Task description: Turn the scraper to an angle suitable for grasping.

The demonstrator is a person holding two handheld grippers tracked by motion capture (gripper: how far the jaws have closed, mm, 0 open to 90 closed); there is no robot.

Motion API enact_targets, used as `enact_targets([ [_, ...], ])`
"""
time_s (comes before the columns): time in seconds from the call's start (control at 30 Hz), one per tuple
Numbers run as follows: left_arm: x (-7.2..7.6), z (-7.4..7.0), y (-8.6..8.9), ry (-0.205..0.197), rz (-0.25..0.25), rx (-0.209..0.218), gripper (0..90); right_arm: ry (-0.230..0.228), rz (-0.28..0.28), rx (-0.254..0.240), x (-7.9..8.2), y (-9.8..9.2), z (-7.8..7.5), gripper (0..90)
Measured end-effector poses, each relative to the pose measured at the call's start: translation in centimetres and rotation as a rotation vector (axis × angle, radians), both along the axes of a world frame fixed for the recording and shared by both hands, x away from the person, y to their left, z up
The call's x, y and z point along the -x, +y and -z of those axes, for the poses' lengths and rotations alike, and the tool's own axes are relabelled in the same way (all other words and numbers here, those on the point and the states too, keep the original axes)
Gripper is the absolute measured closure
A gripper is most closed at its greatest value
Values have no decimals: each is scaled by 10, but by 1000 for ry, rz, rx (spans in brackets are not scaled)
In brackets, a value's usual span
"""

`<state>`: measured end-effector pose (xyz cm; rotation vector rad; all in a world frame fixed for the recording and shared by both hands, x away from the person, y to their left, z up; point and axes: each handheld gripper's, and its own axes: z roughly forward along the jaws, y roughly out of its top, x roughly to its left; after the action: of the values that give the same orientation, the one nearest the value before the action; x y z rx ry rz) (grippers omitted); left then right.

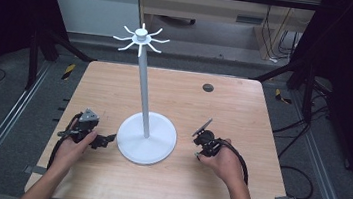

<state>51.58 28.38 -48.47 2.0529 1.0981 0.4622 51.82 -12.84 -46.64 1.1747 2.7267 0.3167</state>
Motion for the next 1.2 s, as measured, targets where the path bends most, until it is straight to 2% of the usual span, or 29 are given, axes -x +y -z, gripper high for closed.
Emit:
enact_targets([
  [0.03,0,0,0,0,1,-1,40,16,23,-2,1,2,0,704],
  [0.1,0,0,0,1,0,-2,40,21,26,0,0,2,0,707],
  [0.2,0,0,1,0,-1,2,40,0,-15,5,-1,0,0,728],
  [0.27,0,0,1,1,-2,2,41,10,23,-27,1,0,-4,737],
  [0.6,0,0,0,3,-2,-3,40,-80,86,-150,10,-20,-31,742],
  [0.73,0,0,1,2,-2,-2,40,-129,95,-193,13,-26,-43,742],
  [0.97,0,0,0,3,-2,-3,40,-236,96,-323,25,-31,-61,743],
  [1.03,0,0,1,4,-2,-3,41,-249,92,-335,26,-32,-63,743],
  [1.07,0,0,0,3,-2,-3,40,-277,85,-356,30,-33,-67,743],
  [1.2,0,0,1,2,-2,-1,40,-328,76,-402,35,-35,-74,744],
])
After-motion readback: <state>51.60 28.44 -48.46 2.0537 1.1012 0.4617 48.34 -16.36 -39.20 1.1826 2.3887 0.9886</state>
